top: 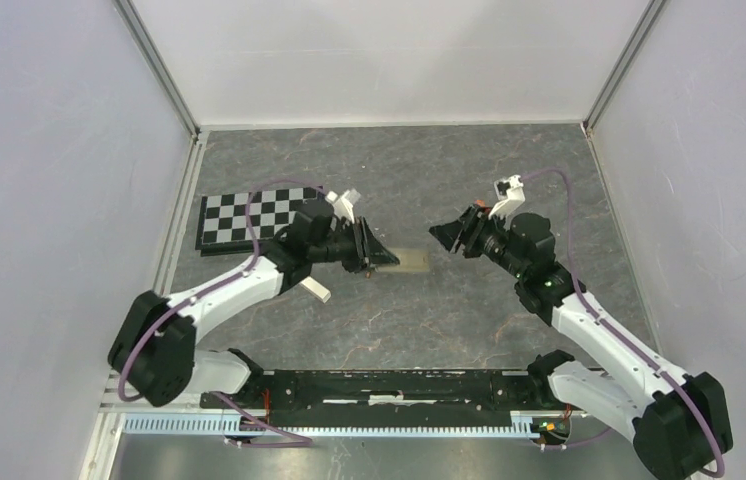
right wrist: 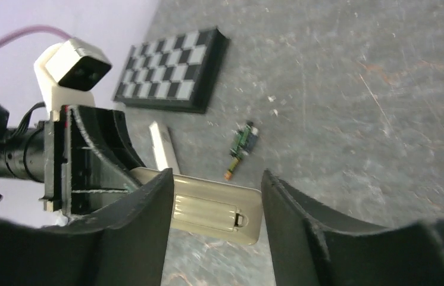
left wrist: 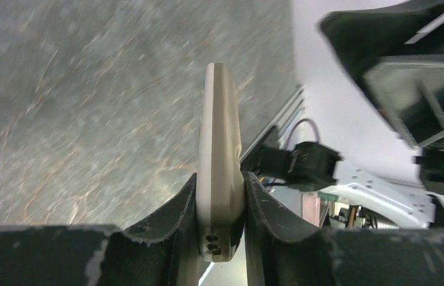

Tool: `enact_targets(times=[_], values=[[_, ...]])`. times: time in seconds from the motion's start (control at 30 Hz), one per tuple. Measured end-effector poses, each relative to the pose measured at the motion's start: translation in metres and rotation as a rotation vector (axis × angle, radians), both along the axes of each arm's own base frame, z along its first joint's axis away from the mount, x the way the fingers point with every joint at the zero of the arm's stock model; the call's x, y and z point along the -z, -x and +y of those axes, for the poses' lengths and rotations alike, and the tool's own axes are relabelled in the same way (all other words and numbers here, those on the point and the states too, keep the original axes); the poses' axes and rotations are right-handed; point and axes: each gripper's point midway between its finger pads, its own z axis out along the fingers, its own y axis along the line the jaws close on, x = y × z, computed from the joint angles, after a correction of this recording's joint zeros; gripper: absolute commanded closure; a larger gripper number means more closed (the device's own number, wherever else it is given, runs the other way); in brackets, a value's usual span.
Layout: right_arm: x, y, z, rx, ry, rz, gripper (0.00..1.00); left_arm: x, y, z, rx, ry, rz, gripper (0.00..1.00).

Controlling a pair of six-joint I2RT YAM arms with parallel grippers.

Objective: Load the batteries into the remote control

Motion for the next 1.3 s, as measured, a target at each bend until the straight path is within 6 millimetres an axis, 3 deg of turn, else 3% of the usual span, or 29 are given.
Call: enact_targets(times=[0.1,0.2,0.37,0.53,0.8,1.3], values=[[0.024,0.009,-0.004,-0.018,0.051,0.041,0.6,0.044,0.009,-0.002,0.024,-0.084,0.099,0.98],[0.053,0.02,-0.002,-0.054,0.08,0.114,0.64,0.071,0.014,-0.002,0.037,-0.133,0.16,0.98],[0.11,0.043,-0.002,-0.11,0.113,0.269,0.59,0.098,0.018,0.0,0.041,-0.171,0.211,0.98],[0.144,0.065,0.005,-0.171,0.086,0.369,0.56,0.116,0.024,0.0,0.056,-0.162,0.245,0.98],[0.157,0.076,0.023,-0.232,0.019,0.423,0.61,0.118,0.024,-0.002,0.058,-0.138,0.237,0.98],[0.163,0.071,0.026,-0.213,-0.006,0.428,0.59,0.12,0.026,-0.001,0.06,-0.126,0.228,0.98]])
